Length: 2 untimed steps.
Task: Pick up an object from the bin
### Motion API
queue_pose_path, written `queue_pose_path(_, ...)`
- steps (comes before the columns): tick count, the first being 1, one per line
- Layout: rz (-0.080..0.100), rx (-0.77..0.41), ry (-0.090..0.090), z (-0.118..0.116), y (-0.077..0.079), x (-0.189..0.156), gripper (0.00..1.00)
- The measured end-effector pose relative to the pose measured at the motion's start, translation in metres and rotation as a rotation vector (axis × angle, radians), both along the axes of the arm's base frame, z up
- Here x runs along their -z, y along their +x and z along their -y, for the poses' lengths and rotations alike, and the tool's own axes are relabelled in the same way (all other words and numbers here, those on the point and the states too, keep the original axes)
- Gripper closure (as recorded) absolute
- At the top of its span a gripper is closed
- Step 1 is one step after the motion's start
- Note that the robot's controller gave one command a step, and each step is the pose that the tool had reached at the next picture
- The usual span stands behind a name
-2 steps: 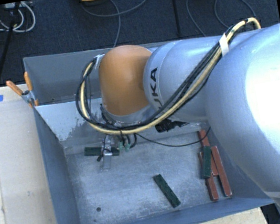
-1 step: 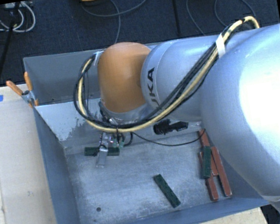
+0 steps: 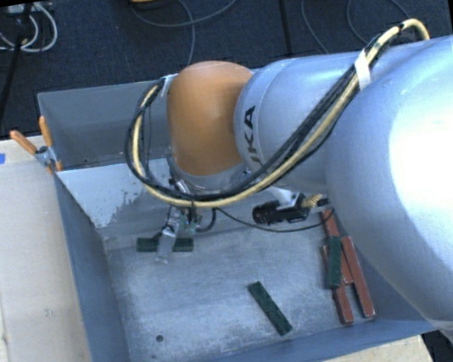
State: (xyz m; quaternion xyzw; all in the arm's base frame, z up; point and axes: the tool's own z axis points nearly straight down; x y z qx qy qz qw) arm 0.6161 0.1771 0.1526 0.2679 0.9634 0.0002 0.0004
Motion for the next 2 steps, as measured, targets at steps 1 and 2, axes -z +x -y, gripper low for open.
queue_pose_path(1, -0.009, 0.158, -0.002, -0.011, 0.0007, 0.0871, 0.0)
queue_pose_path(2, -0.002, 0.158, -0.001, -0.0109, 0.0011, 0.087, 0.0)
